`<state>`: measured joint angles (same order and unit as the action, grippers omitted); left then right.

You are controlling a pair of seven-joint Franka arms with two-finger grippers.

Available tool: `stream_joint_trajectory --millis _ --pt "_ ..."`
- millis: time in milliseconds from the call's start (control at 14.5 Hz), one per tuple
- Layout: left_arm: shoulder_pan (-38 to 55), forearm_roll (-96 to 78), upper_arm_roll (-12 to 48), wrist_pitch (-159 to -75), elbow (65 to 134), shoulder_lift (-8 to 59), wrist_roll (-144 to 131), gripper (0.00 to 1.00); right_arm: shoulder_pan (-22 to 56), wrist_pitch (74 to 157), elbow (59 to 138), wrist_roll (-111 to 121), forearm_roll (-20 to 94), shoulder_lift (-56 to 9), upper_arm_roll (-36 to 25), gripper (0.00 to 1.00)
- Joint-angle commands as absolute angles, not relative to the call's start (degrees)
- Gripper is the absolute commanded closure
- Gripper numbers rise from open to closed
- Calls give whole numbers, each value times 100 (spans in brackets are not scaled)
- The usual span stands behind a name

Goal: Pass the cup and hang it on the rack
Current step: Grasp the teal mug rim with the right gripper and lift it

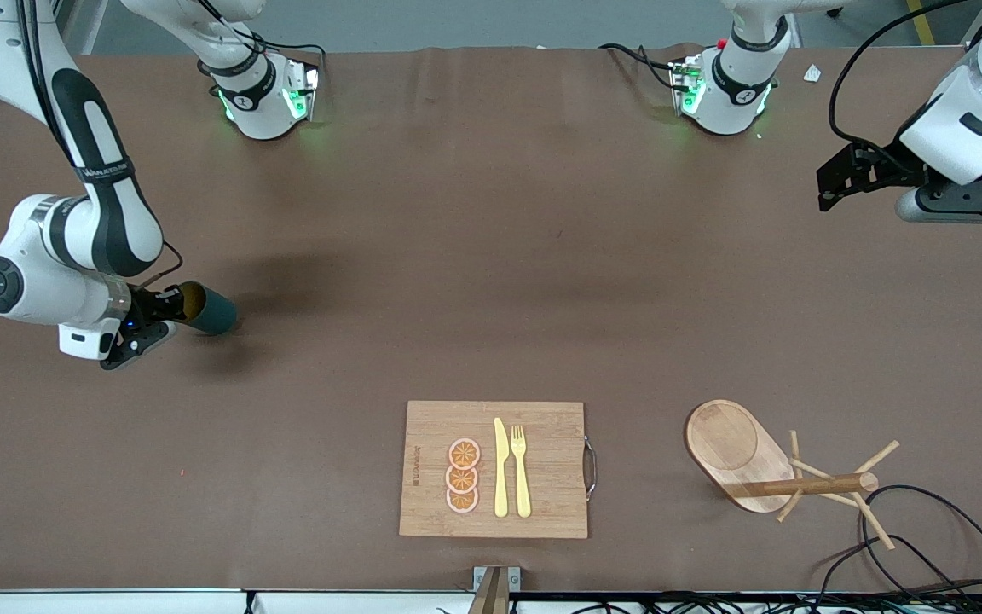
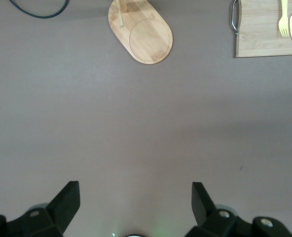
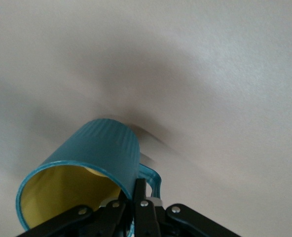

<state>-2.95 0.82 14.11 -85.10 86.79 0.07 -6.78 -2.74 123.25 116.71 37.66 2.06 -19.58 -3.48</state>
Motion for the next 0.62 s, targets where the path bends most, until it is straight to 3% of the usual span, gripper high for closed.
stream_joint_trajectory --millis 0,553 --pt "-264 149 1433 -8578 8464 184 -747 0 262 12024 11725 2729 255 -1706 -343 100" --pt "-334 158 1459 -8587 8236 290 -730 0 2405 11988 11269 -971 878 -1714 -334 100"
